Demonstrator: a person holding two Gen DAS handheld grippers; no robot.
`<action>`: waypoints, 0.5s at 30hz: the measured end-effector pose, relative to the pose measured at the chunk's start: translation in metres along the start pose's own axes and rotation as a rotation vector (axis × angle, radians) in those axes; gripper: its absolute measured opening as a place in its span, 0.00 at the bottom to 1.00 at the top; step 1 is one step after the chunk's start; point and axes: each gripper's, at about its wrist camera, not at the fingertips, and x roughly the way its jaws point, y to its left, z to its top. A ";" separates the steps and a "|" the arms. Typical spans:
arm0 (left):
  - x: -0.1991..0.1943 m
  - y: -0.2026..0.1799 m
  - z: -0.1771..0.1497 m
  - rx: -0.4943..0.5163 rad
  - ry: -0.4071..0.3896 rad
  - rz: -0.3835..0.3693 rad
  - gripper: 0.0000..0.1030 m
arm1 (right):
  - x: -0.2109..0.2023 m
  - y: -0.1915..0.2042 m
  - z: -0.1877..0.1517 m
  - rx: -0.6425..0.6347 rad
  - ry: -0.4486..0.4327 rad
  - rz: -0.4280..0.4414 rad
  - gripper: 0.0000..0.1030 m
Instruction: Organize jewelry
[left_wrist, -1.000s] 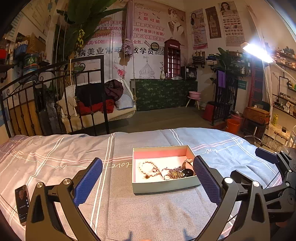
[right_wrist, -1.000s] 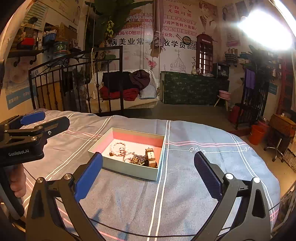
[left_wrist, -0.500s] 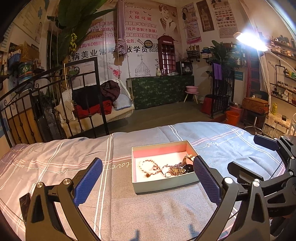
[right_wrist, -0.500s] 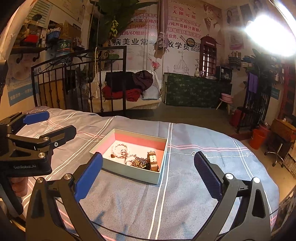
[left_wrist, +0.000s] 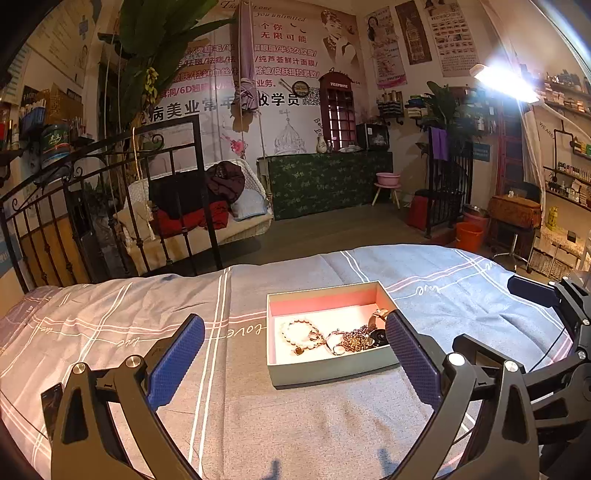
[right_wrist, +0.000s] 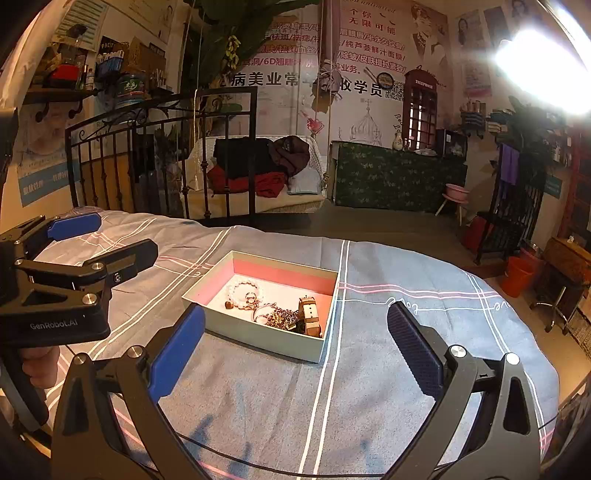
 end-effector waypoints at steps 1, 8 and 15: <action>0.000 -0.001 0.000 0.001 0.003 0.003 0.94 | 0.000 0.001 -0.001 -0.001 0.002 0.001 0.95; 0.003 -0.001 -0.002 -0.001 0.021 0.011 0.94 | 0.004 0.002 -0.003 -0.006 0.024 0.004 0.95; 0.009 0.001 -0.002 -0.006 0.056 0.000 0.94 | 0.008 0.002 -0.002 -0.007 0.038 0.005 0.95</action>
